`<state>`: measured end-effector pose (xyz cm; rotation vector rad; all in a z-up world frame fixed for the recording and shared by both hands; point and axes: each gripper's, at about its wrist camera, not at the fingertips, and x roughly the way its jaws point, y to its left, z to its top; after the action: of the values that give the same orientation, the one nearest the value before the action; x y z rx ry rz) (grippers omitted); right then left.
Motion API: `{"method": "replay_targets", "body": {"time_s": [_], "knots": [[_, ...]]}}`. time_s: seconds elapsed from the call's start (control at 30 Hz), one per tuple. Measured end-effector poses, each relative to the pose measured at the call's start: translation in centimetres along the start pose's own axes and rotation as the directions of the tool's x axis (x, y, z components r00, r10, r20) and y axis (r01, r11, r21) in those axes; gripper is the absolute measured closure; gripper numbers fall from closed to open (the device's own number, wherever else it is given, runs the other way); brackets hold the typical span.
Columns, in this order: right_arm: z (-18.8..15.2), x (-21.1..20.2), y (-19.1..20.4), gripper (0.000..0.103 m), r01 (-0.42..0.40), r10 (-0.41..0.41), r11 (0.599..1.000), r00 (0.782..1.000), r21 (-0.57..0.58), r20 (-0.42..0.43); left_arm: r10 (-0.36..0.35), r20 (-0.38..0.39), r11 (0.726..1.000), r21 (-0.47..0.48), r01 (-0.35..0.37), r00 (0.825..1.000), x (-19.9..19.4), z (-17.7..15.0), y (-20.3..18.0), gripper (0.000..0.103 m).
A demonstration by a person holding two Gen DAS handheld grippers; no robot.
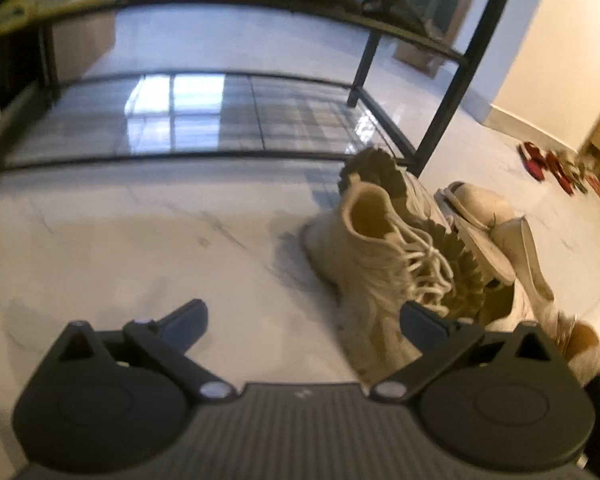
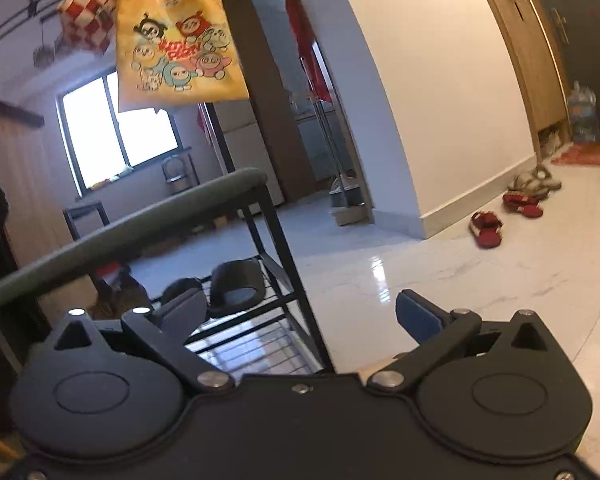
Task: Organize scattered shoes
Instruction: 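Move the left tool back to the shoe pile, then grasp the white pink-embroidered shoe with the left tool and lift it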
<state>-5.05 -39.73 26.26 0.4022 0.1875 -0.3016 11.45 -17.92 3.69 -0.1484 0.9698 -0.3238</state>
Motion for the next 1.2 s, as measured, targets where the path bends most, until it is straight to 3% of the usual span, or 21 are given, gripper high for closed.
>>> {"method": "replay_targets", "body": {"time_s": [0.07,0.27,0.43,0.57,0.67,0.73,0.8,0.87,0.9,0.97,1.07,1.2], "knots": [[0.0,0.2,-0.3,0.000,0.004,-0.004,1.000,1.000,0.014,-0.009,0.007,-0.043,0.999,-0.036,-0.009,0.999,1.9,-0.4,-1.6,0.001],[0.0,0.8,-2.5,0.000,-0.009,0.015,0.993,0.999,0.119,-0.052,0.086,-0.051,0.993,-0.072,-0.089,0.995,5.6,0.1,-5.1,0.001],[0.0,1.2,-4.9,0.000,0.022,-0.007,0.980,0.997,0.197,-0.077,0.070,0.003,0.998,-0.002,-0.070,0.998,5.8,1.1,-5.2,0.001],[0.0,1.3,-6.9,0.000,0.067,-0.042,0.955,0.995,0.288,-0.089,0.023,0.030,0.999,0.039,-0.024,0.999,5.5,1.5,-5.7,0.001],[0.0,1.3,-8.0,0.000,0.079,-0.047,0.934,0.994,0.348,-0.100,-0.081,-0.009,0.991,0.102,0.082,0.997,5.0,0.3,-7.5,0.001],[-0.1,1.2,-8.3,0.000,0.086,-0.052,0.926,0.993,0.367,-0.103,-0.183,-0.036,0.950,0.252,0.186,0.983,4.8,-1.3,-10.5,0.001],[-0.1,0.9,-8.6,0.000,0.092,-0.058,0.923,0.993,0.375,-0.101,-0.238,-0.072,0.877,0.412,0.246,0.969,5.0,-2.9,-13.3,0.001],[-0.1,0.8,-8.9,0.000,0.095,-0.062,0.921,0.993,0.378,-0.099,-0.268,-0.082,0.804,0.530,0.270,0.960,5.3,-4.7,-15.3,0.001],[0.0,0.8,-9.1,0.000,0.099,-0.066,0.919,0.993,0.381,-0.099,-0.272,-0.080,0.784,0.559,0.269,0.959,5.6,-5.3,-15.9,0.001],[-0.2,0.9,-9.5,0.000,0.105,-0.069,0.917,0.992,0.386,-0.106,-0.264,-0.089,0.767,0.584,0.265,0.960,6.6,-6.3,-16.6,0.001],[-0.5,1.2,-10.1,0.000,0.110,-0.063,0.910,0.990,0.400,-0.128,-0.223,-0.128,0.779,0.572,0.256,0.966,8.5,-6.9,-16.8,0.001],[-1.0,1.8,-10.8,0.000,0.113,-0.048,0.898,0.986,0.426,-0.162,-0.193,-0.105,0.732,0.647,0.214,0.976,10.2,-8.0,-17.6,0.002]]}}
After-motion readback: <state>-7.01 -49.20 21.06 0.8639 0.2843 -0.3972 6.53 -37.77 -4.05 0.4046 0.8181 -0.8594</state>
